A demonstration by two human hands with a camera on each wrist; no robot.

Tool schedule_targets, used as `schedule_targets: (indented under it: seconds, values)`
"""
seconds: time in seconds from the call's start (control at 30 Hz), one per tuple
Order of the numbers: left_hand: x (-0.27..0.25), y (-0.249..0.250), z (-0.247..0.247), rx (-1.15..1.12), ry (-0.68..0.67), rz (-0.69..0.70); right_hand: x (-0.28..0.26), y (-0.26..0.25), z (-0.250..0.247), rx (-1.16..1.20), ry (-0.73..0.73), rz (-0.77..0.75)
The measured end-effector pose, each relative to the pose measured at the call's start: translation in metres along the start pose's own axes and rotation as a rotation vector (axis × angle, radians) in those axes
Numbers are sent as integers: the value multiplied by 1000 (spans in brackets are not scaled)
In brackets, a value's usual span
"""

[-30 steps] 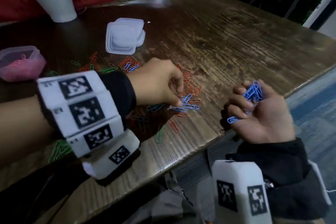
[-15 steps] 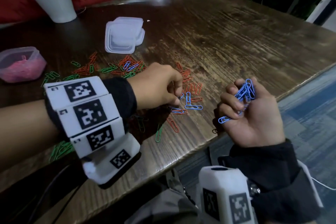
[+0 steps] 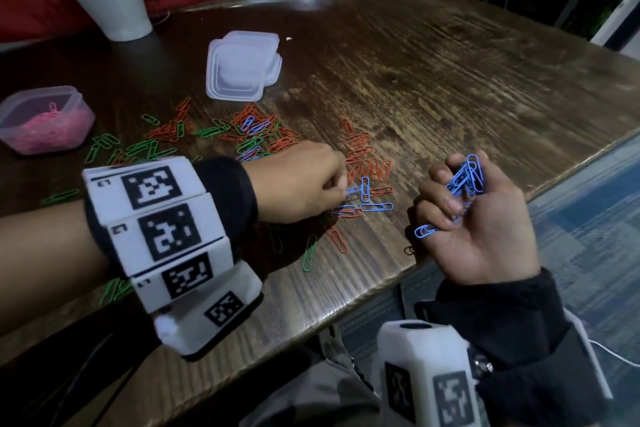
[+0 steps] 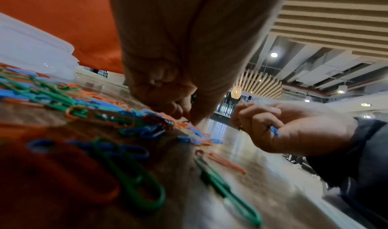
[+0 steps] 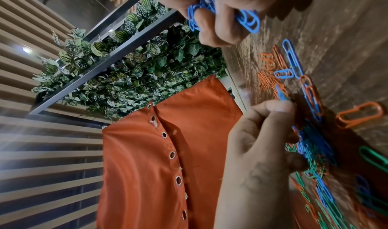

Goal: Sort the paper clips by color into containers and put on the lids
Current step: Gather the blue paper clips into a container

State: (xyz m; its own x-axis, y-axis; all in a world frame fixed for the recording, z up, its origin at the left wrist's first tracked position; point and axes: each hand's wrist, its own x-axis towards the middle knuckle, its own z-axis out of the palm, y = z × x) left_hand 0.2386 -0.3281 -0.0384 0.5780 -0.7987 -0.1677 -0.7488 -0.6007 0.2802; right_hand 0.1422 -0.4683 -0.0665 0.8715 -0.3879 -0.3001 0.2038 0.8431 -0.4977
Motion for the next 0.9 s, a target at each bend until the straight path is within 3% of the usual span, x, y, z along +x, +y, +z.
schedule_targets:
  seconds: [0.27,0.53,0.7,0.8,0.9]
  values:
    - [-3,-2,-4,-48,29,82,0,-1,-5,13,7,-3]
    - [-8,3,1,93,19,27,1,-1,-4,8,14,-5]
    - [-15,4,10,153,-58,-44,2,3,-5,-9,27,0]
    - [-15,3,1,92,-105,-95,0,4,-4,-8,23,0]
    - [-16,2,-13,-19,-68,-118,-2,7,-3,3,27,-1]
